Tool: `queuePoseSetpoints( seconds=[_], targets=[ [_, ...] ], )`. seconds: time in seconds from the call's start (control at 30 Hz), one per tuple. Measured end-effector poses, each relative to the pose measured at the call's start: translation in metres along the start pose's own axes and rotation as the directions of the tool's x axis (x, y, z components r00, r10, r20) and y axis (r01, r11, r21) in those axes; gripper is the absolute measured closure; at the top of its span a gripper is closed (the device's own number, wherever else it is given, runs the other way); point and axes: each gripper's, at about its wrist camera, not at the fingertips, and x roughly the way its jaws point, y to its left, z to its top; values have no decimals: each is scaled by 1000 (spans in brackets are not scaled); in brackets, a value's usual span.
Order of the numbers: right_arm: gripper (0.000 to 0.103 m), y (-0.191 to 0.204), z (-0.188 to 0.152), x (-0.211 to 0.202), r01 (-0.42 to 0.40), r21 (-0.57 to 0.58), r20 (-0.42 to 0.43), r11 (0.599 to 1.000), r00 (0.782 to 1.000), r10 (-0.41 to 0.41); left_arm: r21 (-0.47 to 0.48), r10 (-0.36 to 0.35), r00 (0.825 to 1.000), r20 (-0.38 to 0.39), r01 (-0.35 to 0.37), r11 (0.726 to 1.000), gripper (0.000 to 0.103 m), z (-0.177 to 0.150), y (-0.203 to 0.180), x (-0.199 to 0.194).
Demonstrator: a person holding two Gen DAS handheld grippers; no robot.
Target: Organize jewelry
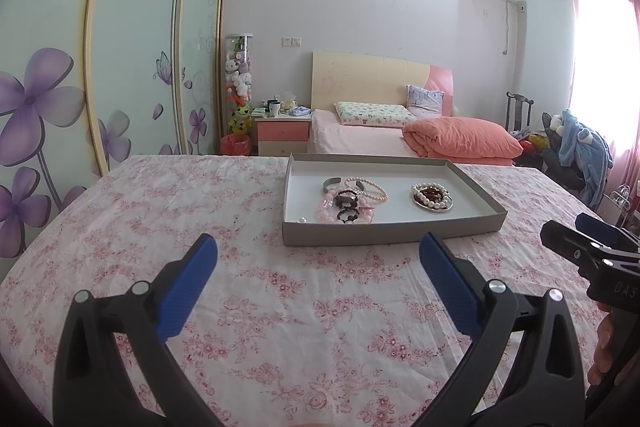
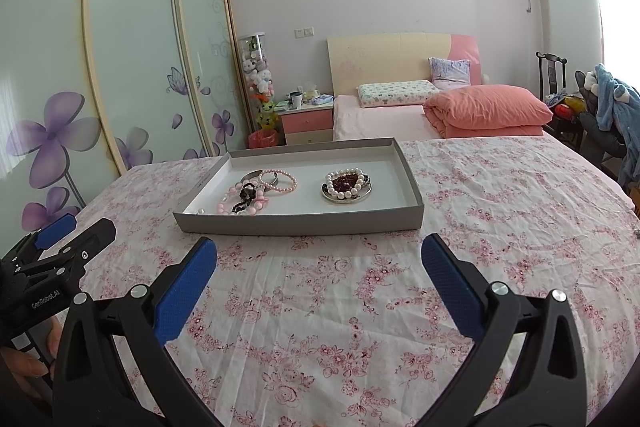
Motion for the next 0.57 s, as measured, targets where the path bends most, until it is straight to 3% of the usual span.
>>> queuePoseSetpoints(
  seconds=[0.57],
  targets=[
    [2,1,-3,0,-2,1,-3,1000,1000,2,-7,-4,1000,-9,4,1000,4,1,0,0]
  ],
)
